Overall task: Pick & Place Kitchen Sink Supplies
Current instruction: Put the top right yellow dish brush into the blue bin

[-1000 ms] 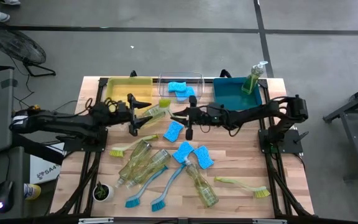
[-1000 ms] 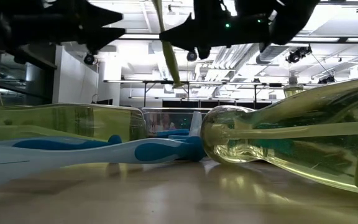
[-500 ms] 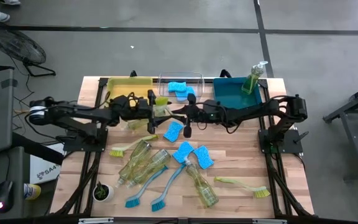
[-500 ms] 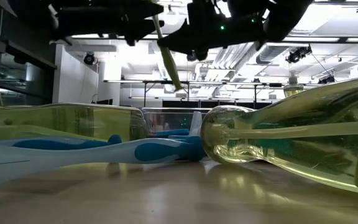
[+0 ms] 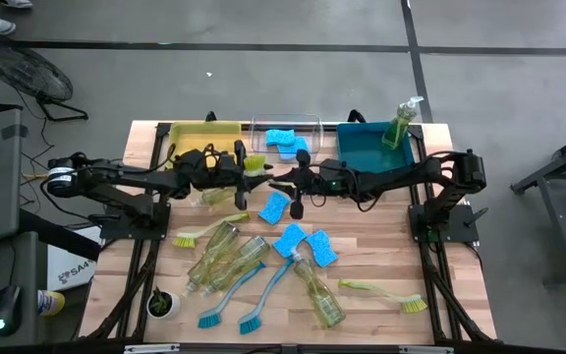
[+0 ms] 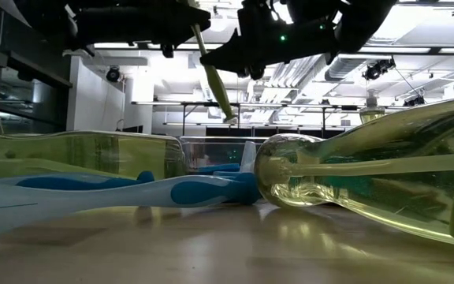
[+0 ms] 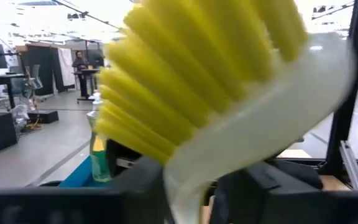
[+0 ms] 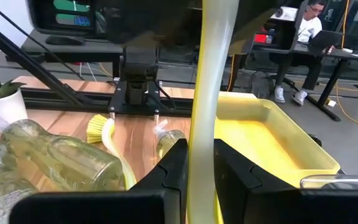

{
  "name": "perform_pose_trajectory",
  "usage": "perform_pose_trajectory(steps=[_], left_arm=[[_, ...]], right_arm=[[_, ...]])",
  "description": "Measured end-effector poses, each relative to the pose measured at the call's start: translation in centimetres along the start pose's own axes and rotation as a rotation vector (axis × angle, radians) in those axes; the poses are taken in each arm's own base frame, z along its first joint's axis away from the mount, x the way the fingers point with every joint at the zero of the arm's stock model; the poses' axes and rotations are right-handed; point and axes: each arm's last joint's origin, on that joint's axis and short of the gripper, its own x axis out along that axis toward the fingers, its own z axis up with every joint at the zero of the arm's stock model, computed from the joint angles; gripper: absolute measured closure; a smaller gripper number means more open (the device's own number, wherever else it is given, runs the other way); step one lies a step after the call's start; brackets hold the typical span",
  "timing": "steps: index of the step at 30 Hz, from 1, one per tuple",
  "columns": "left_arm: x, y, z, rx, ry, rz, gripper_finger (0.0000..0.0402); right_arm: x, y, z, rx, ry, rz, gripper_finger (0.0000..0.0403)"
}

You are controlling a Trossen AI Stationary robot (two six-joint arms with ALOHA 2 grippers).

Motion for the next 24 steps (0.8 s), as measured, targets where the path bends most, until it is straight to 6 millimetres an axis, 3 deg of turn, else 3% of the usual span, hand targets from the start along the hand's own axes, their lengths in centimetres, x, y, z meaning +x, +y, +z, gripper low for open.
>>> perform_pose_trajectory(steps=[2, 7, 18, 24], left_arm=[[0.0, 0.0, 0.0, 0.015, 0.001, 0.008, 0.0344], [0.0, 0.1, -0.2, 0.032, 0.022, 0.029, 0.0345], [0.0, 0.3, -0.5, 0.033, 0.061, 0.107, 0.0345], [-0.8, 0.7, 0.1, 0.097, 0.095, 0.258, 0.0345]], right_arm=[[0.0, 0.0, 0.0, 0.004, -0.001, 0.006, 0.0358], [0.0, 0.0, -0.1, 0.004, 0.006, 0.002, 0.0352], [-0.7, -0.2, 0.8, 0.035, 0.011, -0.022, 0.02], [-3.1, -0.7, 2.6, 0.017, 0.107, -0.121, 0.0162]])
